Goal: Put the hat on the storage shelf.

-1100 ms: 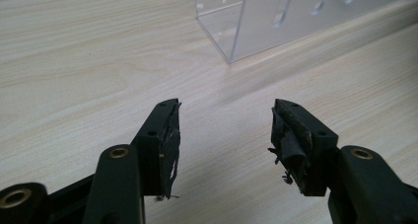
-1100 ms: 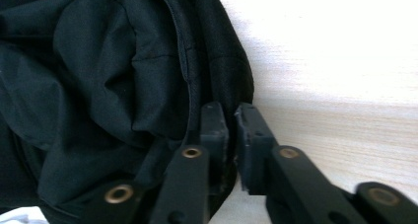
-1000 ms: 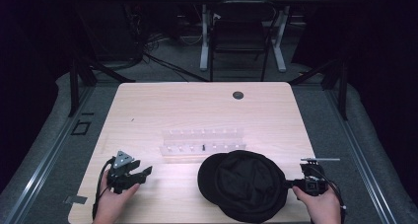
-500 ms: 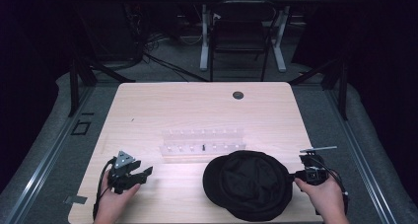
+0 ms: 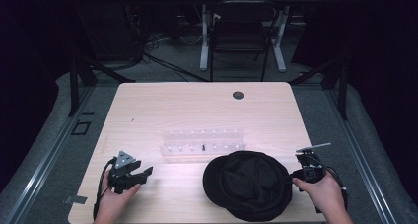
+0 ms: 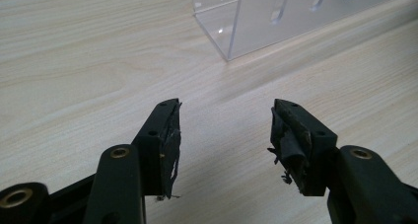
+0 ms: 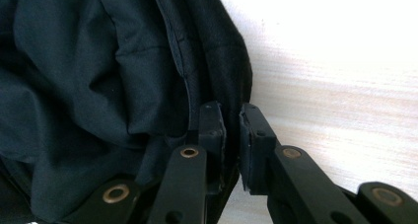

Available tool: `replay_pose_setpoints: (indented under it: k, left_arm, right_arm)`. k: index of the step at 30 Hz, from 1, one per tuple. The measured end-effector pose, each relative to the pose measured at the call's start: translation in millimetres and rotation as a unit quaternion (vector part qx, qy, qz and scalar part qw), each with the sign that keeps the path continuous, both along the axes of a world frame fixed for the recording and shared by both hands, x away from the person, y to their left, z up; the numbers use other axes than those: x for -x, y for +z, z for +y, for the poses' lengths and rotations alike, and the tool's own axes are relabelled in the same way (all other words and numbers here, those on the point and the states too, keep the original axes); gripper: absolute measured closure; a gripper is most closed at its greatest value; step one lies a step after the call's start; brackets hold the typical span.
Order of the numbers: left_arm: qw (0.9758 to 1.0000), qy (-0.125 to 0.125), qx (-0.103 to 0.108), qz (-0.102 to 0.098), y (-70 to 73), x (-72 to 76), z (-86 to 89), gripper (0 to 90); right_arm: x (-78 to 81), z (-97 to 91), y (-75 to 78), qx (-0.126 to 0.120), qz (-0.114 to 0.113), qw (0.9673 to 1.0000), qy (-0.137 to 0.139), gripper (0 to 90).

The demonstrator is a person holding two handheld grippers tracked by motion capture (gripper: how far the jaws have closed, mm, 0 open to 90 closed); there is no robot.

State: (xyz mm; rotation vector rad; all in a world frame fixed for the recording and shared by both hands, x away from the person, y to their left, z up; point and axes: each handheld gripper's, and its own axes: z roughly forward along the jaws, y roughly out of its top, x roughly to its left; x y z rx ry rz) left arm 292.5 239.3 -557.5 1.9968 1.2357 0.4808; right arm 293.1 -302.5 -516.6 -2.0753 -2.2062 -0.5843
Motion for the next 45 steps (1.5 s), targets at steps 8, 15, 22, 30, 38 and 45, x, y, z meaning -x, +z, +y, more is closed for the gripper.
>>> replay_pose_setpoints:
  k: [8, 15, 22, 30, 38, 45]
  left_arm:
    - [1.0000, 0.002, 0.001, -0.001, -0.4, -0.1, -0.1, 45.1]
    - [1.0000, 0.001, -0.002, 0.001, -0.3, -0.2, 0.1, 45.1]
    - [1.0000, 0.002, -0.001, 0.001, -0.6, -0.5, 0.2, 45.1]
    - [1.0000, 0.002, -0.002, 0.002, -0.6, -0.1, -0.4, 45.1]
    - [1.0000, 0.001, -0.003, 0.002, -0.8, -0.5, -0.2, 45.1]
    - [1.0000, 0.002, -0.003, 0.002, -0.7, -0.3, -0.2, 45.1]
  right_arm:
    - [-2.0, 1.5, -4.7, 0.000, 0.026, 0.9996, -0.012, 80.3]
    - [-3.7, -0.9, -10.1, -0.011, 0.044, 0.9988, -0.019, 81.7]
    - [-5.5, -2.8, -16.0, -0.039, 0.048, 0.9977, -0.027, 84.1]
    - [-7.5, -7.6, -15.0, -0.042, 0.068, 0.9968, -0.011, 86.5]
    - [-6.7, -10.0, -12.3, -0.055, 0.068, 0.9961, -0.012, 87.3]
    - [-4.4, -13.4, -8.7, -0.080, 0.061, 0.9947, -0.018, 87.6]
